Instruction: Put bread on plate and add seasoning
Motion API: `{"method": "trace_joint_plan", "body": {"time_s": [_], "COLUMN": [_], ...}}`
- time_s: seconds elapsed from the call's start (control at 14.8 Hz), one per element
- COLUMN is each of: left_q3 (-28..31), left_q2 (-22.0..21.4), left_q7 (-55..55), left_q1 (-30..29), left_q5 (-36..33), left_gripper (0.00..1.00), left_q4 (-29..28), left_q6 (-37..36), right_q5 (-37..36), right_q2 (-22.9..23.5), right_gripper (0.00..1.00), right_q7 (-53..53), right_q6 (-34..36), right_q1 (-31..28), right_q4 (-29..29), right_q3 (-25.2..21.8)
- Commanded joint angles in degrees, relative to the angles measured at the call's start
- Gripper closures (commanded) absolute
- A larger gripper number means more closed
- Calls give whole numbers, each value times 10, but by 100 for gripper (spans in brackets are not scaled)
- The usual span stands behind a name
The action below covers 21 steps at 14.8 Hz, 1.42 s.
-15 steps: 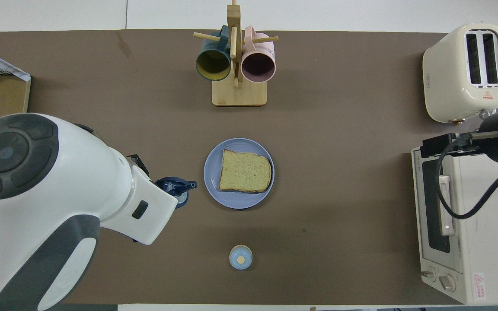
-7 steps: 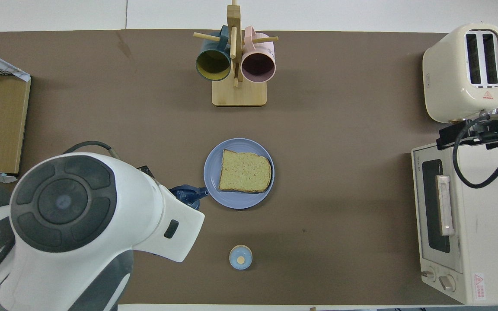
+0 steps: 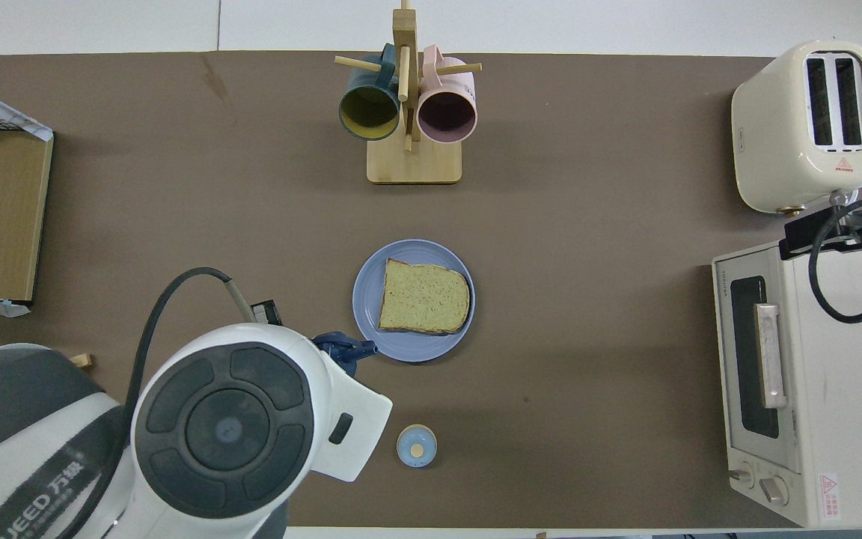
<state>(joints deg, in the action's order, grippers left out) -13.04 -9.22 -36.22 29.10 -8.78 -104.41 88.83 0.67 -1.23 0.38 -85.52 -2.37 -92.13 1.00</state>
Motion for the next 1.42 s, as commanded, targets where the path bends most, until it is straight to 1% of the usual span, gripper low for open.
{"method": "trace_joint_plan", "body": {"time_s": [0.0, 0.2, 0.34, 0.41, 0.61, 0.95, 1.01, 1.08, 1.22, 1.35], "left_q3": [-9, -15, -16, -16, -16, -16, -16, -16, -16, -16], "left_q2": [6, 13, 39, 65, 95, 146, 160, 174, 184, 204], "left_q7": [26, 27, 33, 44, 69, 98, 112, 124, 128, 142], "left_q1": [17, 20, 35, 49, 72, 120, 130, 132, 138, 141], "left_q5": [-40, -71, -106, -123, -152, -214, -228, -237, -251, -271], "left_gripper": [94, 95, 95, 94, 94, 95, 95, 96, 96, 97], "left_q4": [-6, -6, 14, 29, 38, 43, 52, 54, 54, 55], "left_q6": [-13, -27, -38, -47, -45, -49, -51, -52, -51, -52], "right_q5": [-18, -24, -45, -46, -39, -27, -12, -12, -9, -9], "right_q2": [-8, -7, -8, -7, -3, -2, 0, 0, -4, -3], "right_gripper": [0, 0, 0, 0, 0, 0, 0, 0, 0, 0], "right_q7": [-12, -14, -15, -17, -18, -21, -27, -44, -70, -34], "right_q6": [9, -4, -4, -5, -18, -15, -11, -5, 0, -15], "right_q1": [6, 4, 5, 5, 6, 6, 8, 10, 10, 12], "right_q4": [-5, -3, -6, -5, -5, -4, 2, 3, -5, -4], "right_q3": [-5, -4, -1, 0, -6, -31, -48, -58, -75, -65]}}
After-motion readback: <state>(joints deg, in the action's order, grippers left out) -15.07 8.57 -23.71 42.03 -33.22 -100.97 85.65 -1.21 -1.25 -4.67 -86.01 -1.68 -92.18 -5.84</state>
